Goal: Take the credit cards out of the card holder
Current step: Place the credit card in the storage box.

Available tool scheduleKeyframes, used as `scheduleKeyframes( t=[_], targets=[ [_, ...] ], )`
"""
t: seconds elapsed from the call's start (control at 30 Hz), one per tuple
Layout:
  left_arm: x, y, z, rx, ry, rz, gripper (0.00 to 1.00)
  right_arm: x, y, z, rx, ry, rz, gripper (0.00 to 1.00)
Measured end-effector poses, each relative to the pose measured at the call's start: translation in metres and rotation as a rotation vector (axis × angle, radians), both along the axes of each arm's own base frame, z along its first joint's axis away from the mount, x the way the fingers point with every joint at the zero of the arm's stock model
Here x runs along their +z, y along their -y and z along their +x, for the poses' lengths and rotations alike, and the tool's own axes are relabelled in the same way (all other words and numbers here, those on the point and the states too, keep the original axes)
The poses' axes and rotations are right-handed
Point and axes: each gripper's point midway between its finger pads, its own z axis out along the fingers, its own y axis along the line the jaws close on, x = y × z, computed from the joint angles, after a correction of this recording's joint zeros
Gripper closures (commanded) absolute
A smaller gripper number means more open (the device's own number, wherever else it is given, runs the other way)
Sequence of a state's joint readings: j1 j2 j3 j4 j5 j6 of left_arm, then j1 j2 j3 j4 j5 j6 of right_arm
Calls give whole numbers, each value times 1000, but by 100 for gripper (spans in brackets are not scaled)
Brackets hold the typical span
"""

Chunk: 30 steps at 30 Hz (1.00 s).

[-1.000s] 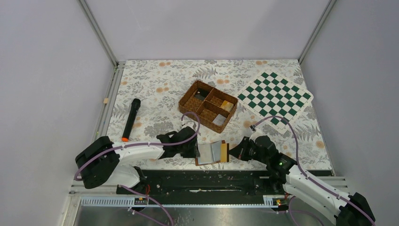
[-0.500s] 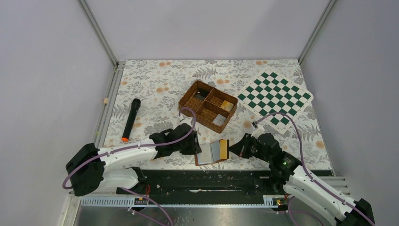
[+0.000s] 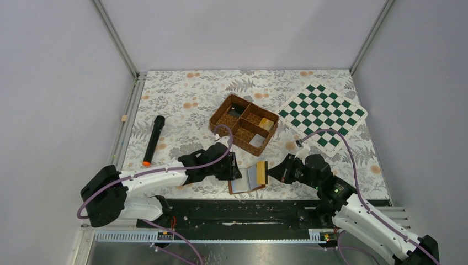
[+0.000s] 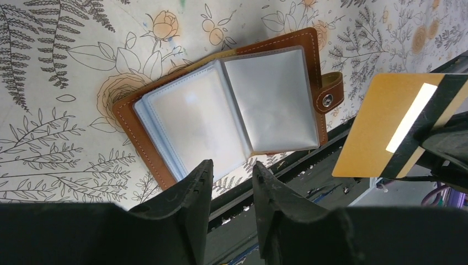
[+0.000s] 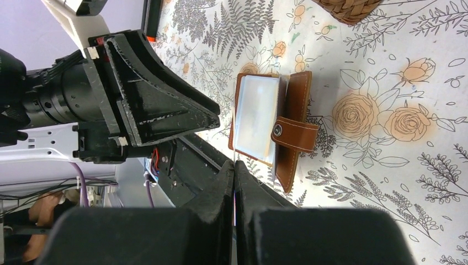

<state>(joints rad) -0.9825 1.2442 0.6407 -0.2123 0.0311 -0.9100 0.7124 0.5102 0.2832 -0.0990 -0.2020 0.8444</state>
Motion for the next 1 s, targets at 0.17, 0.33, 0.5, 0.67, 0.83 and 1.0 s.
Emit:
scheduleKeyframes(
  t=[0.17,0.33,0.5,0.67,0.83,1.0],
  targets=[
    [-6,0,-1,-3,-12,12,68,2,-1,-1,8,3,8,100],
    [-12,2,-1,-10,-25,20,69,13,-1,-1,9,29,31,100],
    [-13,4,-2,-15,-29,17,69,31,-2,0,15,77,54,100],
    [-1,13,3,-24,-17,-10,69,40,-1,5,36,143,5,100],
    [5,23,6,-38,-12,-30,69,63,2,15,33,246,-36,100],
    [5,20,10,-31,-21,-34,69,74,2,26,50,396,-74,100]
  ],
)
